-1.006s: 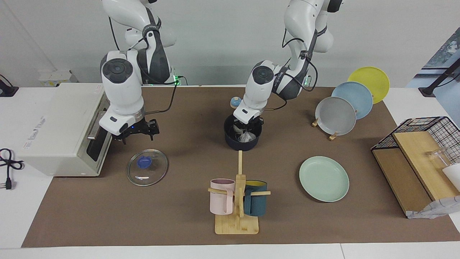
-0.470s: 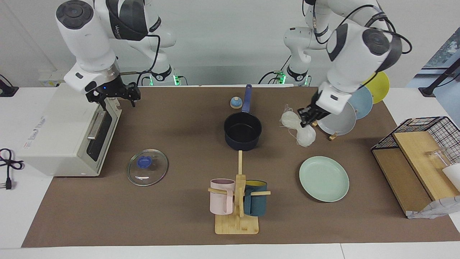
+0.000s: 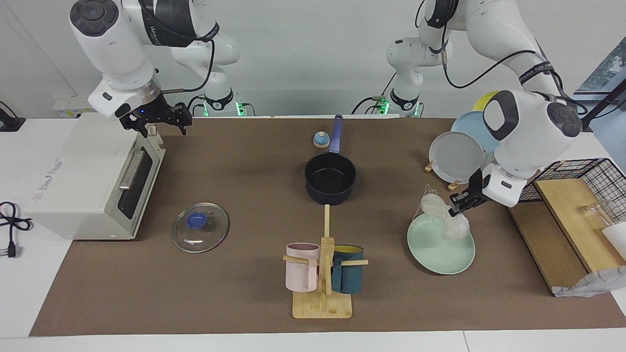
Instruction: Transfer vermicelli from pot to plate
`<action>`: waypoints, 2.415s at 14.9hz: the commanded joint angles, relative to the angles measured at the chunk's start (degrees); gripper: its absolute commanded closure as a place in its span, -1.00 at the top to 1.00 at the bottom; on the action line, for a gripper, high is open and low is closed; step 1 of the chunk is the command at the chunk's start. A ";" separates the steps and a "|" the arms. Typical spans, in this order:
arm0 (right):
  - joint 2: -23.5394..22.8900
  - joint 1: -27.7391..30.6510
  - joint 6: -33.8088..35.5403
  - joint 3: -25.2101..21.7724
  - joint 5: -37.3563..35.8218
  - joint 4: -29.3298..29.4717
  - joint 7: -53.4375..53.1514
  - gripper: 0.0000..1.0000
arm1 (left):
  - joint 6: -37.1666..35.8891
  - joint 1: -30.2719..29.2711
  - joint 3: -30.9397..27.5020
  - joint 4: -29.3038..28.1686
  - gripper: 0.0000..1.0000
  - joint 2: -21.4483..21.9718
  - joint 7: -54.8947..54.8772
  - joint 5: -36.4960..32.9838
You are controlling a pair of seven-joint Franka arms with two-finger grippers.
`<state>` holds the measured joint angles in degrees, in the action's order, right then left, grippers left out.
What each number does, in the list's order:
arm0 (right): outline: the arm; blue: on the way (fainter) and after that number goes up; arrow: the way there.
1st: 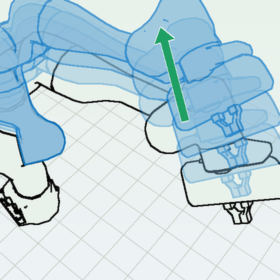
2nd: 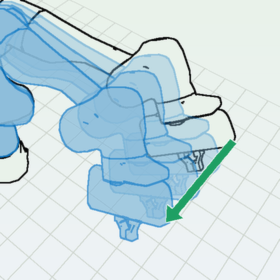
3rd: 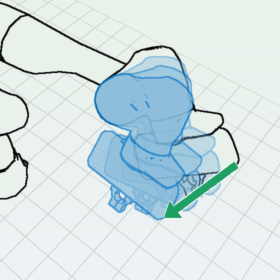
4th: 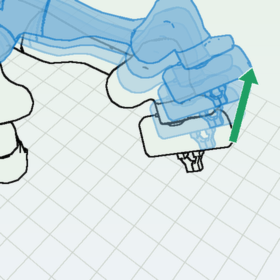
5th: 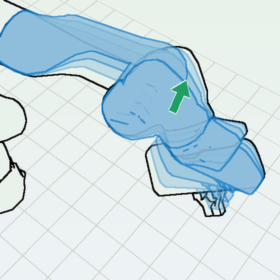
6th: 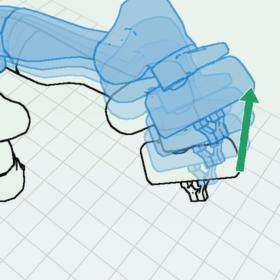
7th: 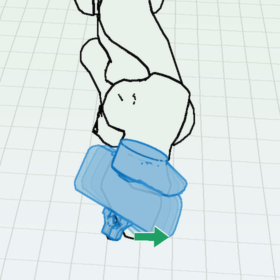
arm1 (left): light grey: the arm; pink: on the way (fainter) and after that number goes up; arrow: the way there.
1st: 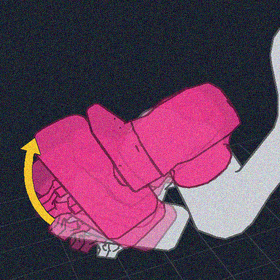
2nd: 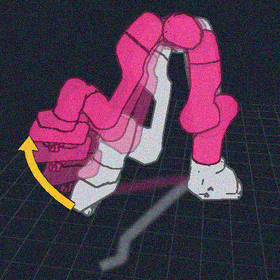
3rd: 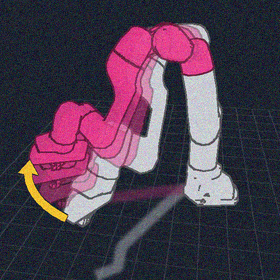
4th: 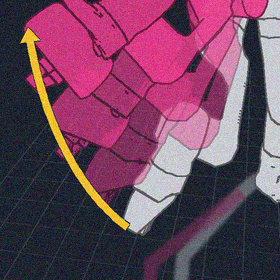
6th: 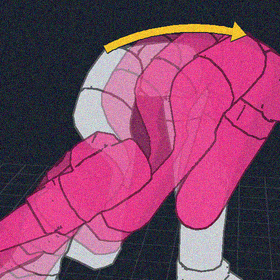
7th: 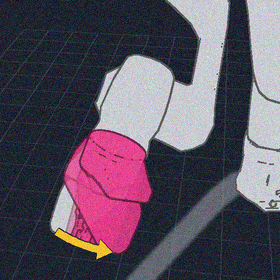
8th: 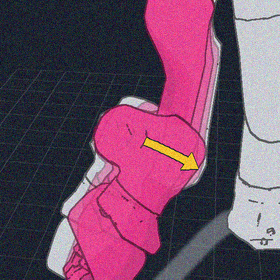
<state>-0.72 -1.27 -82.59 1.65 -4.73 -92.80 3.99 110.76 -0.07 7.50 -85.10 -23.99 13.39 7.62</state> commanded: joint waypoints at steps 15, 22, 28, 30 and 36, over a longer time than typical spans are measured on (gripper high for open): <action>1.51 1.97 -1.52 -1.21 3.85 -0.89 0.58 1.00 | -2.01 -1.51 0.14 -5.60 1.00 6.30 -7.24 -4.28; 2.31 2.15 -1.61 -1.21 3.77 -0.71 0.84 1.00 | -19.26 -1.42 -0.91 -7.35 1.00 23.44 -6.80 -4.72; 2.31 2.23 -3.02 -1.30 3.68 -0.71 0.93 1.00 | -20.05 0.24 -1.00 -13.16 1.00 27.77 -4.78 -4.98; 2.39 2.15 -2.93 -1.30 3.68 -0.71 0.84 1.00 | -23.38 1.65 -2.22 -10.37 1.00 26.81 -5.04 -6.82; 2.39 1.89 -2.93 -1.12 3.68 -0.71 0.84 1.00 | -26.48 2.09 -2.23 -6.04 1.00 24.78 -5.13 -7.09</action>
<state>1.00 -0.07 -84.57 0.18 -2.53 -92.90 3.99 85.76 0.64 6.26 -93.01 2.12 7.50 1.94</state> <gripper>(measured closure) 0.000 0.000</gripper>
